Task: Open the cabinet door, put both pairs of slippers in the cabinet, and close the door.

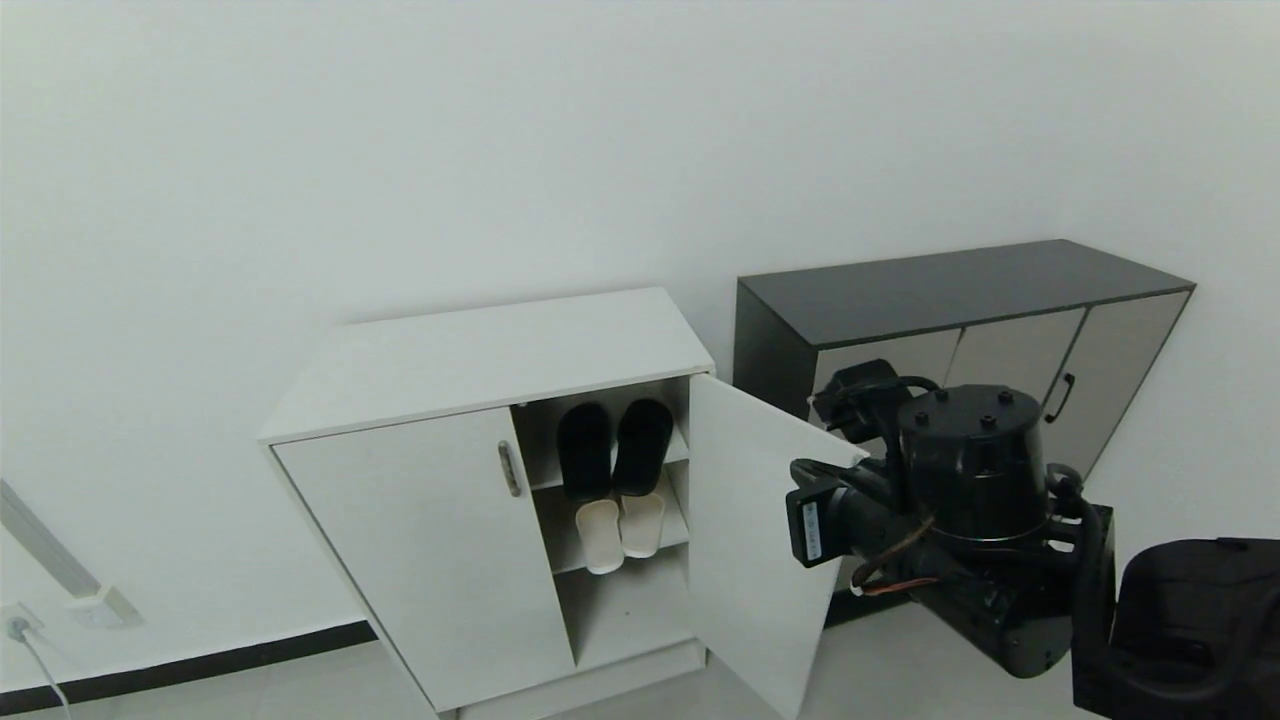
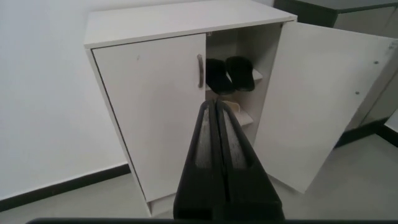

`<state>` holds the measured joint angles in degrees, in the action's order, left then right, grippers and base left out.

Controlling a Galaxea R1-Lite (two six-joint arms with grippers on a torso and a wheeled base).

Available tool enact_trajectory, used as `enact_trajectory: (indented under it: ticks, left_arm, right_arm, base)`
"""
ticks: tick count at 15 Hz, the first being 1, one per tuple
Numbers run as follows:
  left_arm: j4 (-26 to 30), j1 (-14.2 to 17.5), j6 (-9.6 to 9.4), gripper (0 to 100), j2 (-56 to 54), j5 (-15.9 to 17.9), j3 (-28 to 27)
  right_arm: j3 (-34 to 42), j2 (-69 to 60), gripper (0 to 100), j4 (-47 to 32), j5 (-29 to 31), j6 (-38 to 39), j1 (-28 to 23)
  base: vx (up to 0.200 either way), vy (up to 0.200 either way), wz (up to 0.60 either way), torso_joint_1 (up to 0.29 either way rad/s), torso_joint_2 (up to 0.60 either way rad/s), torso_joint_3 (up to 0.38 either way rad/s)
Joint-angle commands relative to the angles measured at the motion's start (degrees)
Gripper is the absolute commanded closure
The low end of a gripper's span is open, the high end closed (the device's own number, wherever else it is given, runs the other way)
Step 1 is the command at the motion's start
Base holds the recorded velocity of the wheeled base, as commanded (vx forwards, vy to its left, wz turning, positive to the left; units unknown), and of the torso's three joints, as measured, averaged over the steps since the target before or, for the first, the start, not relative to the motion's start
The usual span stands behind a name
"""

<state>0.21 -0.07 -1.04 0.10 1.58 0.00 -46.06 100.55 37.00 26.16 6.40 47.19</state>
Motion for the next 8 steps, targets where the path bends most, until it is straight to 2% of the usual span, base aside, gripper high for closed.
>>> enact_trajectory:
  ticks: [1,4,6,8]
  left_arm:
    - [-0.03,-0.01,-0.02,100,-0.01,0.0,0.0]
    - [-0.03,-0.01,-0.02,100,-0.01,0.09,0.0]
    - [-0.03,-0.01,-0.02,100,-0.01,0.0,0.0]
    - [-0.03,-0.01,-0.02,100,-0.01,0.09,0.0]
  right_arm:
    - [-0.53,0.26,100,0.18,-0.15,0.02,-1.31]
    - [-4.57,2.2,100,0.0,-3.31,-0.51,-8.08]
    - [-10.02,5.89,100,-1.31,-5.95,-0.34,-15.02]
    - [-12.92,9.05,100,-2.63,-8.85,0.02,-18.98]
  base:
    - [0.0,0.0,0.0,0.0,0.0,0.0]
    - [0.0,0.0,0.0,0.0,0.0,0.0]
    - [0.0,0.0,0.0,0.0,0.0,0.0]
    - [0.0,0.0,0.0,0.0,0.0,0.0]
